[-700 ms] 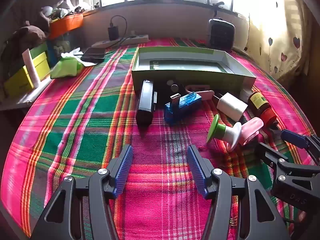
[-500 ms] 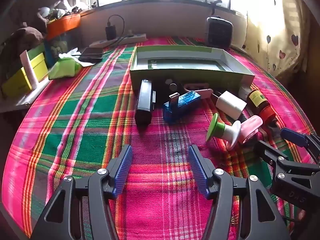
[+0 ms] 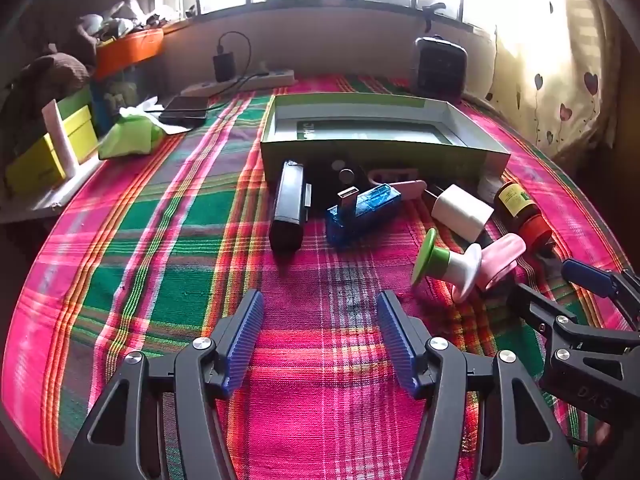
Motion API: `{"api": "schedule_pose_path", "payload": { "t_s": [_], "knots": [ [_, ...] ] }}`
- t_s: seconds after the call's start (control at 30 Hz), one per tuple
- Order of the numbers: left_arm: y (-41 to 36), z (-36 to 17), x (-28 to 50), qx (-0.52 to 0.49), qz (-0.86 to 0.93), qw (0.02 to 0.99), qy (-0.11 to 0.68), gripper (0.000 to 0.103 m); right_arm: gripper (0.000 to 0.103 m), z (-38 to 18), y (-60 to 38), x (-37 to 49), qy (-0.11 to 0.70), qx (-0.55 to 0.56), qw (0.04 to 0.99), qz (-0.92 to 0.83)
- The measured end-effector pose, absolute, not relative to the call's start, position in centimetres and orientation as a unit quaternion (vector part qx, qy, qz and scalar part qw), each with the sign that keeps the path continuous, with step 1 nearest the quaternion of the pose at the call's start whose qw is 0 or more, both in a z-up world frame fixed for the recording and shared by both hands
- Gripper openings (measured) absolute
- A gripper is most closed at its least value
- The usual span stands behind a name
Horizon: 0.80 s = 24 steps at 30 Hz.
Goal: Organize rigid objects
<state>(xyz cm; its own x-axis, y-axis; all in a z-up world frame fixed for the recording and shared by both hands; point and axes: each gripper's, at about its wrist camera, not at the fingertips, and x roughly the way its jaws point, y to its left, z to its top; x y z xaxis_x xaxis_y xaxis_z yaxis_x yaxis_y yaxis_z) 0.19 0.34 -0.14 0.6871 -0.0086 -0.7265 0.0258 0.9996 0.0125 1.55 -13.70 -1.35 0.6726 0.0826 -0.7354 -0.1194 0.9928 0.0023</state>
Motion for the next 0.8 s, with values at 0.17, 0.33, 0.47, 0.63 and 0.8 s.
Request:
{"api": "schedule_pose_path", "payload": {
  "t_s": [0.17, 0.33, 0.47, 0.63, 0.8],
  "knots": [
    [0.16, 0.07, 0.14, 0.009, -0.007, 0.919, 0.395, 0.058, 0.078, -1.35, -13.72, 1.53, 0.401, -0.023, 0.914, 0.055],
    [0.13, 0.09, 0.13, 0.009, -0.007, 0.919, 0.395, 0.058, 0.078, -1.36, -13.73, 1.53, 0.401, -0.022, 0.914, 0.055],
    [0.13, 0.09, 0.14, 0.009, -0.007, 0.919, 0.395, 0.058, 0.078, -1.36, -13.73, 1.53, 0.401, -0.022, 0.914, 0.055],
    [0.11, 0.11, 0.12, 0.009, -0.006, 0.919, 0.395, 0.058, 0.078, -1.36, -13.71, 1.53, 0.401, -0.022, 0.914, 0.055],
    [0.12, 0.11, 0.11, 0.009, -0.006, 0.919, 0.395, 0.058, 0.078, -1.35, -13.72, 1.53, 0.401, -0.022, 0.914, 0.055]
  ]
}}
